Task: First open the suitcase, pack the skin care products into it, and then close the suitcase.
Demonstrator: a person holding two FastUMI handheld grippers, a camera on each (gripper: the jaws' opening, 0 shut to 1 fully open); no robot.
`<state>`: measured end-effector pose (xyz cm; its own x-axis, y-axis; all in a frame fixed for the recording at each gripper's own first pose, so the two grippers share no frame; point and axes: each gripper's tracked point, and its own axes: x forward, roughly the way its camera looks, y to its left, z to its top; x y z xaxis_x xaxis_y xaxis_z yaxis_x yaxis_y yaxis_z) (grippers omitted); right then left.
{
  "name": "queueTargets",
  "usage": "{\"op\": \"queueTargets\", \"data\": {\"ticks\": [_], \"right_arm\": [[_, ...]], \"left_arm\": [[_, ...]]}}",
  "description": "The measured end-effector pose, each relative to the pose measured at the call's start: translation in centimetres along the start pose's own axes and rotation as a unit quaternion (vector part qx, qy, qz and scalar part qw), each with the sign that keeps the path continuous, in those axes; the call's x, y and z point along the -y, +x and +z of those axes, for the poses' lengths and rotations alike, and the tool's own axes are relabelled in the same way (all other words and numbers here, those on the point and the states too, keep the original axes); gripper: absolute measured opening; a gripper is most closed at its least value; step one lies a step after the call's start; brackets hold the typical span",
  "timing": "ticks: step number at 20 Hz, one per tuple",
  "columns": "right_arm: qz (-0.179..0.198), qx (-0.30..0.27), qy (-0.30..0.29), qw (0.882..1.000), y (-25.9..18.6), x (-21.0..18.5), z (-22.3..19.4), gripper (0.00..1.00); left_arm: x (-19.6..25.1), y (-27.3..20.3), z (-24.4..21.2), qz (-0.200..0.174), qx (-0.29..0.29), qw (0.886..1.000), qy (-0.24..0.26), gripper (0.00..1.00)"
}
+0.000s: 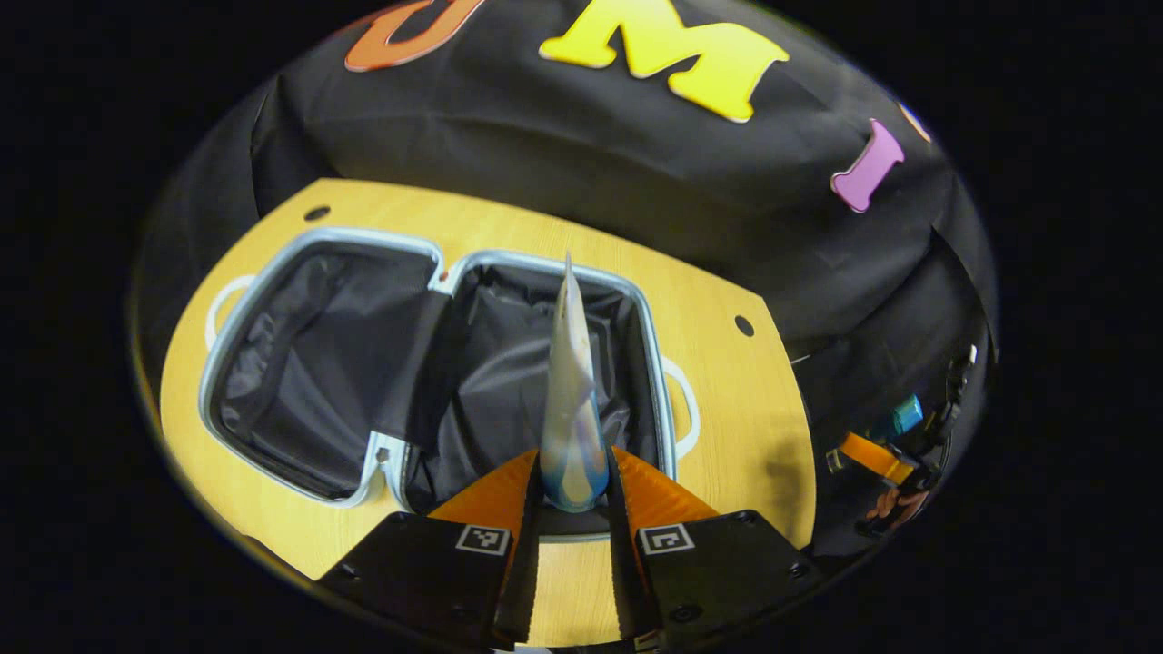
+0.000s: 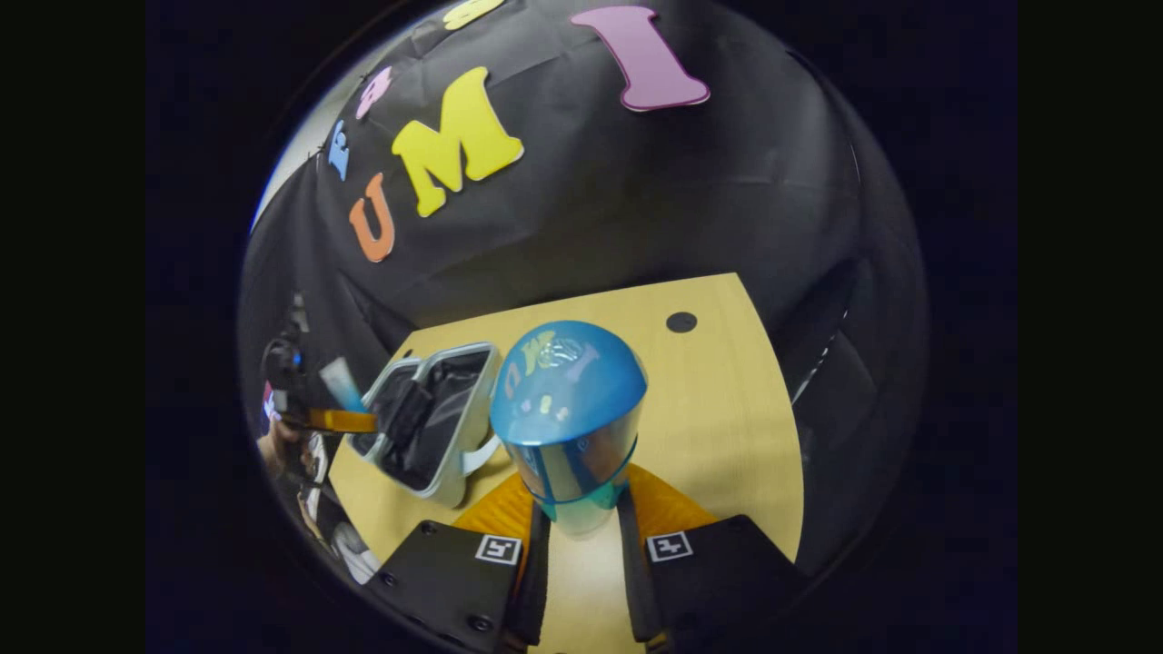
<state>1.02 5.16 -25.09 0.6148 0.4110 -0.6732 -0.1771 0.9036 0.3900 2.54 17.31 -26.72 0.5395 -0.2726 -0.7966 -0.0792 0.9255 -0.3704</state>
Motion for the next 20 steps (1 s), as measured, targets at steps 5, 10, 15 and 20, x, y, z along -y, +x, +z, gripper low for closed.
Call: {"op": "queueTargets", "data": {"ticks": [5, 10, 15, 20], "right_arm": [[0.026, -0.028, 0.011, 0.999, -4.2, 0.3, -3.6, 0.33], [0.034, -0.024, 0.005, 0.999, -7.0, 0.4, -5.1, 0.31], [0.023, -0.015, 0.040, 0.999, -8.0, 1.6, -5.4, 0.33], [0.012, -0.003, 0.061, 0.998, -8.8, 2.6, -5.0, 0.33]], "left_arm": [[-2.8, 3.9, -1.2, -0.011, -0.124, 0.992, -0.010, 0.38], [-3.7, 6.2, -2.7, -0.011, -0.219, 0.975, -0.039, 0.38], [-7.0, 7.3, -4.0, 0.056, -0.289, 0.956, -0.014, 0.37], [-7.4, 7.8, -4.4, 0.095, -0.324, 0.941, -0.017, 0.38]]}}
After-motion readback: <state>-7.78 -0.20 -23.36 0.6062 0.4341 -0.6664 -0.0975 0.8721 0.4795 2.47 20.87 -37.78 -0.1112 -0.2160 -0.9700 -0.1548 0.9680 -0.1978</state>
